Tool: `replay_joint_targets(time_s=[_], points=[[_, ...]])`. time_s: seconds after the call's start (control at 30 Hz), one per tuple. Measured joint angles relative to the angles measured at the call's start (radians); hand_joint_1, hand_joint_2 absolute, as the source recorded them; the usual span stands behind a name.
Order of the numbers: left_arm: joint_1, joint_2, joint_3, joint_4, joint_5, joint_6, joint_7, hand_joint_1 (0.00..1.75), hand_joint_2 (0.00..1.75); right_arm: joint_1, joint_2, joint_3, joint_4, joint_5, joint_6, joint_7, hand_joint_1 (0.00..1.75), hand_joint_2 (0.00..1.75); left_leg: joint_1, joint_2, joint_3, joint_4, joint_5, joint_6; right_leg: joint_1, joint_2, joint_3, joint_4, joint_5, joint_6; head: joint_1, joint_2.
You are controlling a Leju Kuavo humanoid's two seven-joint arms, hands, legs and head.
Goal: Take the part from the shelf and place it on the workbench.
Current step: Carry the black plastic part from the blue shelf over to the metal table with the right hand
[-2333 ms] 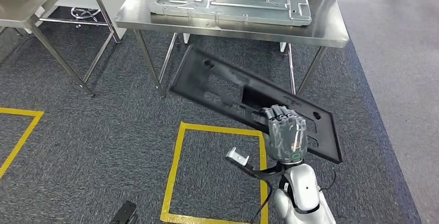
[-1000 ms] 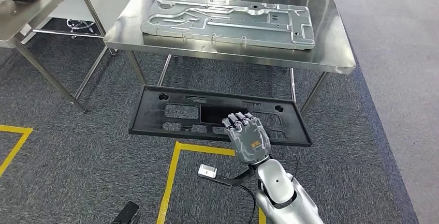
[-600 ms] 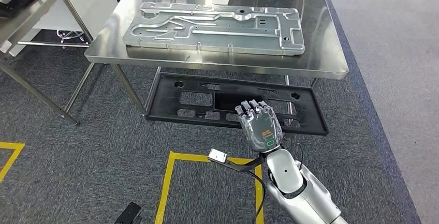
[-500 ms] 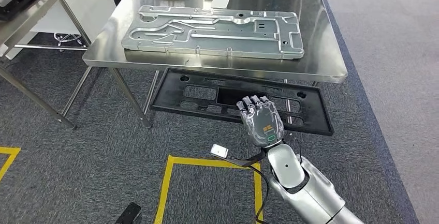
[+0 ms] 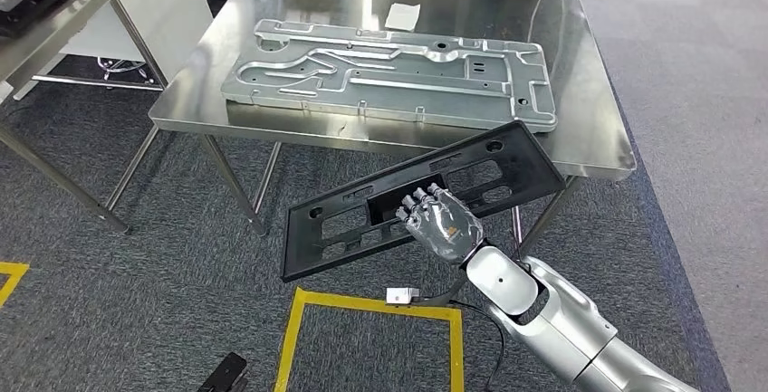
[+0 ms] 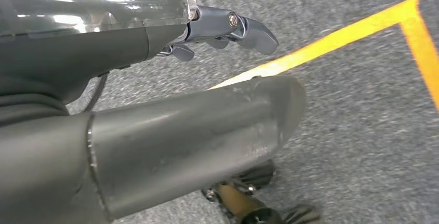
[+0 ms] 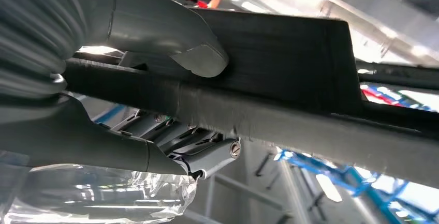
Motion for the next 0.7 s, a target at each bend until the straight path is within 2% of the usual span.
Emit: replay_joint_targets(time_s=[0.03, 0.07, 0.17, 0.2, 0.23, 0.27, 0.33, 0.37, 0.4, 0.43, 0.5, 0.53, 0.57, 0.6, 0.63, 0.7], points=[[-0.002, -0.001, -0.003, 0.000, -0.001, -0.001, 0.001, 0.00, 0.00, -0.004, 0.004, 0.003, 0.018, 0.000, 0.004, -0.015, 1.75, 1.75, -0.001, -0.001, 0.010, -0.001, -0.011, -0.007, 0.003, -0.002, 0.010, -0.043, 0.033, -0.006, 0.001, 0.000], [-0.004, -0.001, -0.006, 0.000, -0.001, -0.002, 0.003, 0.00, 0.00, -0.007, 0.010, 0.005, 0.035, 0.000, 0.006, -0.027, 1.75, 1.75, -0.001, -0.001, 0.019, -0.004, -0.019, -0.014, 0.006, -0.002, 0.017, -0.067, 0.050, -0.014, 0.002, 0.000], [-0.009, -0.001, -0.011, 0.000, -0.002, -0.003, 0.006, 0.00, 0.00, -0.014, 0.029, 0.008, 0.076, 0.000, 0.009, -0.047, 1.75, 1.75, -0.002, 0.001, 0.038, 0.012, -0.019, -0.036, 0.007, 0.001, 0.044, -0.078, 0.038, -0.043, 0.003, 0.000], [-0.010, -0.002, -0.012, 0.000, -0.002, -0.003, 0.006, 0.00, 0.00, -0.016, 0.035, 0.008, 0.085, 0.000, 0.008, -0.048, 1.75, 1.75, -0.002, 0.003, 0.029, 0.040, -0.019, -0.040, 0.006, 0.001, 0.056, -0.080, 0.033, -0.051, 0.000, 0.000], [-0.011, -0.002, -0.012, 0.000, -0.002, -0.004, 0.006, 0.00, 0.00, -0.018, 0.041, 0.009, 0.094, 0.000, 0.007, -0.048, 1.75, 1.75, 0.000, 0.006, 0.008, 0.083, -0.027, -0.043, 0.006, 0.001, 0.069, -0.081, 0.028, -0.058, -0.002, 0.000], [-0.012, -0.003, -0.012, 0.000, -0.002, -0.004, 0.006, 0.00, 0.00, -0.020, 0.047, 0.009, 0.101, 0.000, 0.007, -0.048, 1.75, 1.75, 0.001, 0.008, -0.028, 0.141, -0.043, -0.045, 0.007, 0.001, 0.078, -0.082, 0.020, -0.063, -0.004, 0.000], [-0.012, -0.004, -0.012, 0.000, -0.002, -0.004, 0.006, 0.00, 0.00, -0.021, 0.055, 0.011, 0.114, 0.000, 0.007, -0.049, 1.75, 1.75, 0.002, 0.009, -0.115, 0.250, -0.095, -0.049, 0.011, 0.004, 0.094, -0.082, 0.003, -0.068, -0.006, 0.000], [-0.010, -0.004, -0.012, 0.000, -0.002, -0.004, 0.006, 0.00, 0.00, -0.020, 0.058, 0.012, 0.120, 0.000, 0.007, -0.049, 1.75, 1.75, 0.002, 0.009, -0.148, 0.275, -0.116, -0.049, 0.013, 0.005, 0.104, -0.082, -0.007, -0.068, -0.007, 0.000], [-0.008, -0.004, -0.012, 0.000, -0.002, -0.004, 0.007, 0.00, 0.00, -0.018, 0.060, 0.013, 0.126, 0.000, 0.007, -0.050, 1.75, 1.75, 0.002, 0.009, -0.167, 0.269, -0.118, -0.046, 0.014, 0.006, 0.117, -0.082, -0.017, -0.068, -0.007, 0.000], [-0.007, -0.004, -0.012, 0.000, -0.002, -0.004, 0.007, 0.00, 0.00, -0.018, 0.061, 0.013, 0.131, 0.000, 0.007, -0.050, 1.75, 1.75, 0.001, 0.009, -0.172, 0.231, -0.094, -0.041, 0.016, 0.006, 0.131, -0.082, -0.028, -0.068, -0.007, 0.000], [-0.003, -0.003, -0.012, 0.000, -0.001, -0.004, 0.007, 0.00, 0.00, -0.018, 0.066, 0.013, 0.139, 0.000, 0.006, -0.050, 1.75, 1.75, -0.004, 0.010, -0.158, 0.107, 0.019, -0.028, 0.018, 0.006, 0.156, -0.081, -0.051, -0.064, -0.005, 0.000], [-0.002, -0.003, -0.012, 0.000, -0.002, -0.004, 0.008, 0.00, 0.00, -0.019, 0.069, 0.014, 0.143, 0.000, 0.005, -0.049, 1.75, 1.75, -0.008, 0.010, -0.150, 0.057, 0.065, -0.023, 0.019, 0.008, 0.163, -0.082, -0.060, -0.060, -0.005, 0.000], [-0.001, -0.002, -0.012, 0.000, -0.002, -0.005, 0.008, 0.00, 0.00, -0.019, 0.071, 0.014, 0.146, 0.000, 0.004, -0.049, 1.75, 1.75, -0.013, 0.010, -0.145, 0.028, 0.098, -0.017, 0.019, 0.009, 0.167, -0.084, -0.067, -0.055, -0.005, 0.000], [0.000, -0.002, -0.012, 0.001, -0.001, -0.005, 0.008, 0.00, 0.00, -0.019, 0.072, 0.014, 0.148, 0.000, 0.001, -0.048, 1.75, 1.75, -0.015, 0.010, -0.143, 0.017, 0.108, -0.013, 0.020, 0.011, 0.171, -0.082, -0.069, -0.049, -0.004, 0.000], [-0.001, -0.002, -0.012, 0.001, -0.001, -0.005, 0.008, 0.00, 0.00, -0.019, 0.074, 0.014, 0.149, 0.000, -0.005, -0.043, 1.75, 1.75, -0.015, 0.010, -0.136, 0.012, 0.102, -0.009, 0.020, 0.012, 0.172, -0.082, -0.068, -0.042, -0.005, 0.000], [0.000, -0.002, -0.012, 0.001, 0.001, -0.005, 0.008, 0.00, 0.00, -0.019, 0.073, 0.014, 0.150, 0.000, -0.027, -0.017, 1.75, 1.75, -0.011, 0.009, -0.115, -0.001, 0.101, 0.002, 0.018, 0.010, 0.161, -0.043, -0.060, -0.031, -0.004, 0.000]])
